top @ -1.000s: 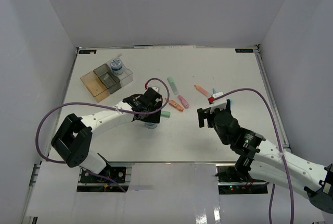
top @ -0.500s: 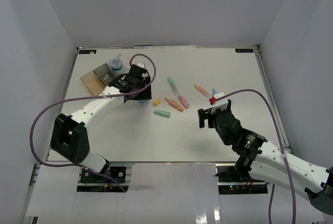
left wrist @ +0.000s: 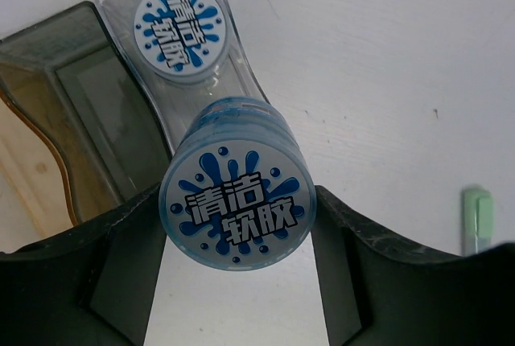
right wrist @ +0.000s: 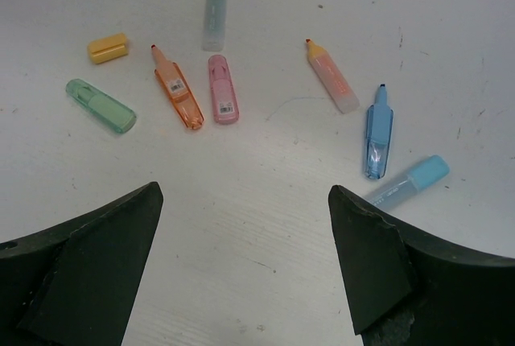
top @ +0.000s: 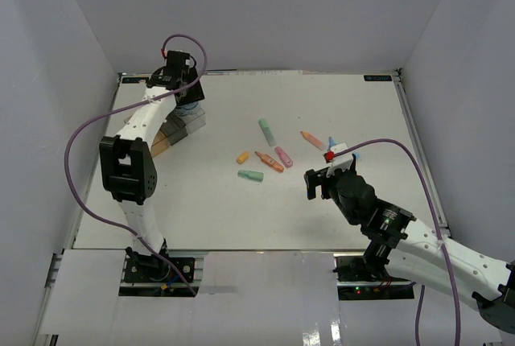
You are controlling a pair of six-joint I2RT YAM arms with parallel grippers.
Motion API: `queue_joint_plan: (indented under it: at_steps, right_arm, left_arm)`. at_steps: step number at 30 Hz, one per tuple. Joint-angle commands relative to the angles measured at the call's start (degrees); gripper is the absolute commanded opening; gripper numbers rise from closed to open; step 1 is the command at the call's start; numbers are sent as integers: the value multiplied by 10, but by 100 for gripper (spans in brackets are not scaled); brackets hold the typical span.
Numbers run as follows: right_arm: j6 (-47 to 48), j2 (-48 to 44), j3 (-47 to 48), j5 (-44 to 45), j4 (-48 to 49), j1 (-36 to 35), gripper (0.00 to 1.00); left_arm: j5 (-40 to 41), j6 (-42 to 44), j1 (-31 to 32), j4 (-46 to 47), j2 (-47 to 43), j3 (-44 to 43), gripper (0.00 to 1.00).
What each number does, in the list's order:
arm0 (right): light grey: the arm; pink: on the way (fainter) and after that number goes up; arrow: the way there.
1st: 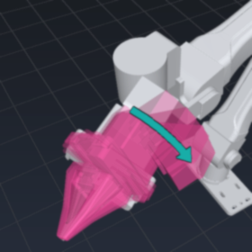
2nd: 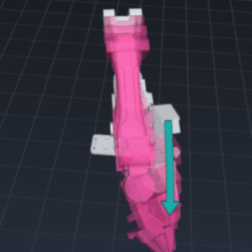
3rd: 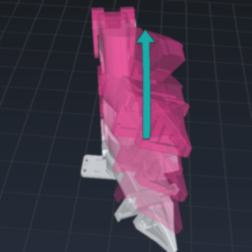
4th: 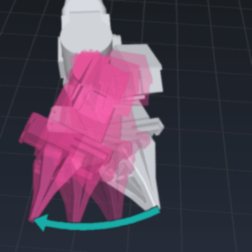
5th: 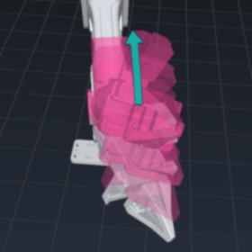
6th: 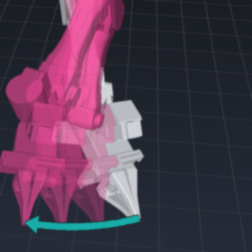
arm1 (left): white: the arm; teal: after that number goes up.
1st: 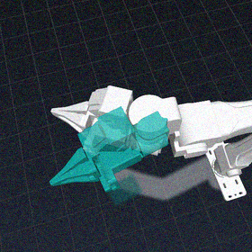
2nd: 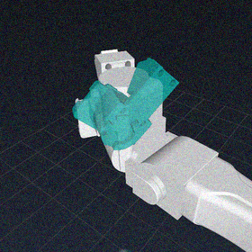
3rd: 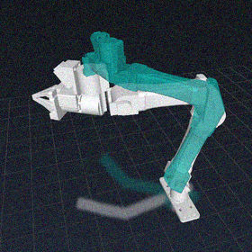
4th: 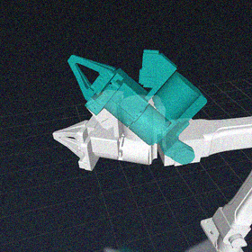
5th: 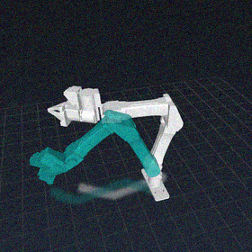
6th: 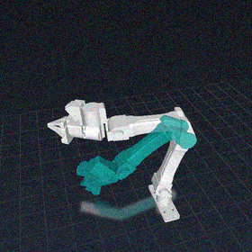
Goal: Sort the stationery into containers
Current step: Place the stationery in the storage box.
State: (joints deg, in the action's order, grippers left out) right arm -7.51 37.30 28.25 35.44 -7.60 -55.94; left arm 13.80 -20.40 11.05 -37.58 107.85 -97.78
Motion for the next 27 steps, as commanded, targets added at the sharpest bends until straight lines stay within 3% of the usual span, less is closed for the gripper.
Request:
queue_joint_plan:
  at_steps: [1,9,14,22,27]
  right_arm:
    - [-4,-9,-7,-1,9,0,90]
    - [-3,-3,-11,7,9,0,90]
    - [-3,-2,-11,9,9,0,90]
    - [-4,-3,-12,9,8,0,90]
    - [-3,0,-12,9,8,0,90]
  left_arm:
    - [-11,11,-19,-5,22,-66,39]
    - [-32,23,-31,-14,101,-104,41]
    - [-48,26,-32,-21,116,-102,46]
    - [-51,25,-32,-43,107,-96,42]
    - [-54,27,-34,-43,111,-99,59]
